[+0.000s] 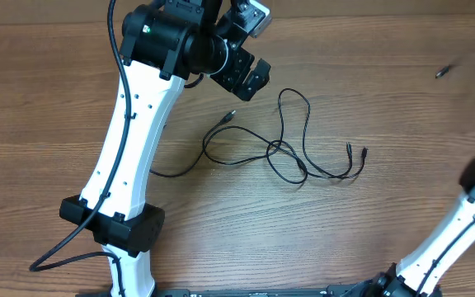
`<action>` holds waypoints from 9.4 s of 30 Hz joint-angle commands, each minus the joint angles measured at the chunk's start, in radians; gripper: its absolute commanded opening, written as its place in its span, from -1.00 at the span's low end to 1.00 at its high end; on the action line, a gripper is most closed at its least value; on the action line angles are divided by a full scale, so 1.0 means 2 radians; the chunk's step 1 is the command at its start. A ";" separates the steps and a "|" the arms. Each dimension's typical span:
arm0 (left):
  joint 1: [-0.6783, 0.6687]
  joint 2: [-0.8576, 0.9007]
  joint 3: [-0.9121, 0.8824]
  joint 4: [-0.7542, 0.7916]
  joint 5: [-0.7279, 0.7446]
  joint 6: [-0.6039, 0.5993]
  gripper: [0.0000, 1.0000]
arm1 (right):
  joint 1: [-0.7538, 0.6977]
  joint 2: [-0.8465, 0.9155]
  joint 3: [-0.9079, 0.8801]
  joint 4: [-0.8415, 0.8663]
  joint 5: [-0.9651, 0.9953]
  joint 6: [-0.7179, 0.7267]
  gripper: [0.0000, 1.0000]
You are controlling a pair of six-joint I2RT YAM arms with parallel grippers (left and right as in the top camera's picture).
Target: Untangle cables
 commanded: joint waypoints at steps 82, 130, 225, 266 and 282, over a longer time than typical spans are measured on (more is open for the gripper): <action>-0.003 0.000 0.004 -0.007 0.052 0.058 1.00 | 0.388 0.036 -0.107 -0.217 0.129 0.097 1.00; -0.003 0.014 0.004 -0.010 0.041 0.063 1.00 | 0.330 0.036 -0.333 -0.218 0.278 -0.137 -0.92; -0.003 0.016 0.004 0.045 0.013 0.037 0.93 | 0.143 -0.026 -0.163 -0.201 0.069 -0.138 0.77; 0.181 0.016 0.004 0.102 -0.069 -0.165 1.00 | 0.492 -0.023 -0.416 -0.170 0.144 0.095 -0.92; 0.190 0.016 0.004 0.107 -0.064 -0.143 1.00 | 0.481 -0.124 0.050 -0.281 0.107 -0.065 -0.92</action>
